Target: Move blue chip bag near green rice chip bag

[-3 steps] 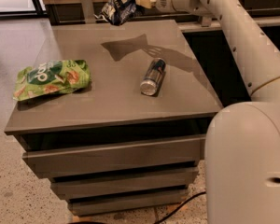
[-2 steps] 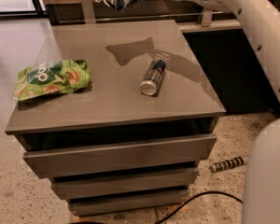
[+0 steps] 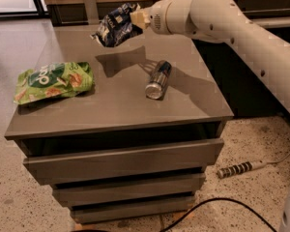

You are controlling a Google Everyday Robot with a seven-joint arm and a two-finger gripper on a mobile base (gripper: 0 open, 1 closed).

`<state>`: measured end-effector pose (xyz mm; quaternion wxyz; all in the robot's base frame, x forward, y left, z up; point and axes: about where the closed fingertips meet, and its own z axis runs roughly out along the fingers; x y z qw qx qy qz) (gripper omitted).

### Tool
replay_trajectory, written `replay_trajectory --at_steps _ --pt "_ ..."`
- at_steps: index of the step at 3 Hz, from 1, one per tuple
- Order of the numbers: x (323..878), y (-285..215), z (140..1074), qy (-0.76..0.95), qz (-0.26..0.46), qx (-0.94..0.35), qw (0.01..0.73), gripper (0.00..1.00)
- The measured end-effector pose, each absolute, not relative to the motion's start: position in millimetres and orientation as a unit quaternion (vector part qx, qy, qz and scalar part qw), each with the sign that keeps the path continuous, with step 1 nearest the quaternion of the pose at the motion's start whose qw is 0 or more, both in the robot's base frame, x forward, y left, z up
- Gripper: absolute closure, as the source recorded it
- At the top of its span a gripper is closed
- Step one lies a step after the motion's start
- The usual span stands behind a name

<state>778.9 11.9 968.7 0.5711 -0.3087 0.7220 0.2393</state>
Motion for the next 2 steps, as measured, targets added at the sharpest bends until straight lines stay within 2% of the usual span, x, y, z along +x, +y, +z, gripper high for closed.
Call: replay_trajectory --at_steps 2 --pt "761 37 894 0.757 0.235 -0.316 0.521 1.0"
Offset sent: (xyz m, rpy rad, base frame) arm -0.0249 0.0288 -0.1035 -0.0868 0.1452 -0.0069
